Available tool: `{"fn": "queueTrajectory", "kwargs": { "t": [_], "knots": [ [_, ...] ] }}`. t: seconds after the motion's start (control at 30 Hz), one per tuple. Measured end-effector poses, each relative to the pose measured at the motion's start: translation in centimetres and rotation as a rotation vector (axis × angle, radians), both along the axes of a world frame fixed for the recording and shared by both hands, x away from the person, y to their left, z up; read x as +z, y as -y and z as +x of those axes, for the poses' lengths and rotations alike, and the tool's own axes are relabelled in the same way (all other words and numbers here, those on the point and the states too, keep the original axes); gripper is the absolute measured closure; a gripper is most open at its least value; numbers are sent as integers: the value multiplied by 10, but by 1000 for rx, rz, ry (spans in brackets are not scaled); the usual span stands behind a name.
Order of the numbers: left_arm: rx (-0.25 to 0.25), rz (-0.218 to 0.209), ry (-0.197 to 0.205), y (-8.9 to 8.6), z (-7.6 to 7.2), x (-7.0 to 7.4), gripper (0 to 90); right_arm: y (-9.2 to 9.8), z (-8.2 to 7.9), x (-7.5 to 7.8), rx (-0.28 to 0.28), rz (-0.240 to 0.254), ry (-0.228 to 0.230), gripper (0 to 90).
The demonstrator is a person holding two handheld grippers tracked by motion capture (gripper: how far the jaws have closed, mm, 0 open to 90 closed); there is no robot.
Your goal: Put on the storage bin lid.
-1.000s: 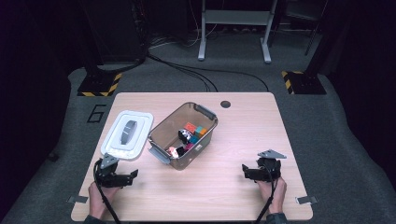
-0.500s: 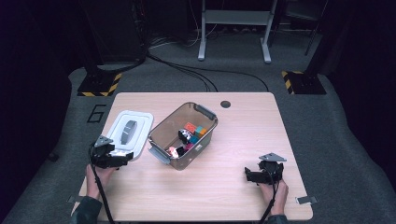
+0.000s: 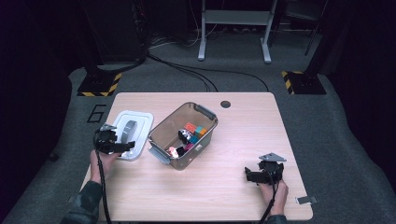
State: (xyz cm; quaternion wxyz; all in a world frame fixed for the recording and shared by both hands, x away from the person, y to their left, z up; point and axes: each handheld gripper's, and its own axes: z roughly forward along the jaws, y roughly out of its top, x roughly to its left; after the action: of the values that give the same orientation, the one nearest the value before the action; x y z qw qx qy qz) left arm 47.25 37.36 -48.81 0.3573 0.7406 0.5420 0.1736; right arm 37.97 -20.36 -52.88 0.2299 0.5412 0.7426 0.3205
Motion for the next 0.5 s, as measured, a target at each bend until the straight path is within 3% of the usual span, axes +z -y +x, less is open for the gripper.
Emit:
{"fn": "queueTrajectory", "kwargs": {
  "t": [0.07, 0.17, 0.27, 0.37, 0.4, 0.43, 0.5],
  "knots": [
    [6, 7, -1, 0, 8, 0, 67, 0, 0, 0, 1, -1, 0, 28],
    [13, 1, -36, 2, 20, -3, 59, 0, 0, 0, 1, -1, 0, 28],
    [7, 57, -30, 6, 28, -5, 49, 0, 0, 0, 0, 0, 0, 28],
    [31, 47, -55, 8, 36, -9, 45, 0, 0, 0, -1, 0, 0, 28],
    [33, 39, -60, 7, 38, -9, 65, 0, 0, 0, 1, -2, -1, 28],
    [49, 49, -49, 8, 41, -9, 162, 0, 0, 0, 2, -3, 0, 28],
    [47, 70, -49, 9, 42, -10, 192, 0, 0, 0, 1, -2, 0, 28]
  ]
}}
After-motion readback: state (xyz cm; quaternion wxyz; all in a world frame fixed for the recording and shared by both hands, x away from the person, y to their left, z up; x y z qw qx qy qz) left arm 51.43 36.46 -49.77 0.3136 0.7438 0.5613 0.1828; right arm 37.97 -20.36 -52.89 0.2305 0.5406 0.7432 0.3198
